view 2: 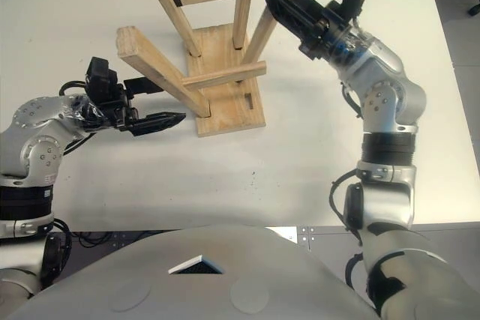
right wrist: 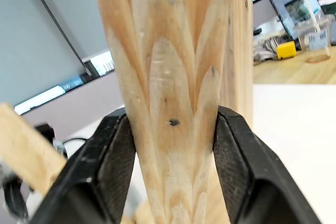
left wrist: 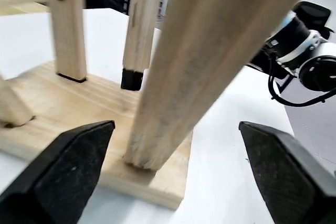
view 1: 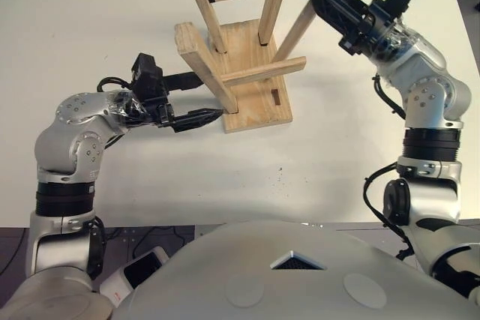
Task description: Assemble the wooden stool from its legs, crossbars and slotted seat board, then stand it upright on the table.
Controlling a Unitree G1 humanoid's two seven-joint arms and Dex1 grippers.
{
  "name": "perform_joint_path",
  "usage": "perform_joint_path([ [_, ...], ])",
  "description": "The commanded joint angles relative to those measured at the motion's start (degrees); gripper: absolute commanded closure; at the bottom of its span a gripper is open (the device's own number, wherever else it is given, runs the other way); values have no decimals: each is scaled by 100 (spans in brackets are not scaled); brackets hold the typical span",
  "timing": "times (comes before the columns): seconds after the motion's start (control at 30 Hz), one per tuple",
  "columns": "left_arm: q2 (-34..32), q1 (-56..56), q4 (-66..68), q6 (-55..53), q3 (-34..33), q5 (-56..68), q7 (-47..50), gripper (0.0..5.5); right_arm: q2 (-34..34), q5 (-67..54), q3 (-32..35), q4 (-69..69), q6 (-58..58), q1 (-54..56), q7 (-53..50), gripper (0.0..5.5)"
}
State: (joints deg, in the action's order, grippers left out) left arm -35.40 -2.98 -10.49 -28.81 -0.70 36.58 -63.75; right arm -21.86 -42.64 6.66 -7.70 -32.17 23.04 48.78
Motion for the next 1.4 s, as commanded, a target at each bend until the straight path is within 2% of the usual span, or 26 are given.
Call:
perform_joint_path([
  [0.03, 287, -137, -208, 133, -78, 126, 187, 113, -215, 45, -35, 123, -198, -87, 259, 347],
  [0.1, 364, -205, -263, 107, -79, 182, 248, 113, -254, 59, -74, 239, -251, -171, 320, 347],
  [0.17, 353, -240, -257, 89, -99, 222, 214, 140, -269, 87, -107, 344, -291, -248, 377, 347],
  [0.43, 208, -451, 59, 245, -196, 113, 39, 280, -337, 448, -252, 370, -63, -372, 570, 347],
  [0.53, 180, -521, 142, 348, -141, 15, -53, 314, -424, 526, -278, 359, -20, -421, 692, 347],
  [0.87, -159, -490, 208, 634, -6, 16, -995, 326, -1109, 954, -692, 50, 320, -362, 1642, 348],
  [1.03, -258, -792, 507, 563, 123, -41, -1351, 326, -1592, 1468, -1273, 140, 932, -575, 2367, 348],
  [1.4, -300, -1168, 739, 454, 326, -66, -1608, 326, -2100, 1773, -1663, -273, 1523, -131, 3301, 348],
])
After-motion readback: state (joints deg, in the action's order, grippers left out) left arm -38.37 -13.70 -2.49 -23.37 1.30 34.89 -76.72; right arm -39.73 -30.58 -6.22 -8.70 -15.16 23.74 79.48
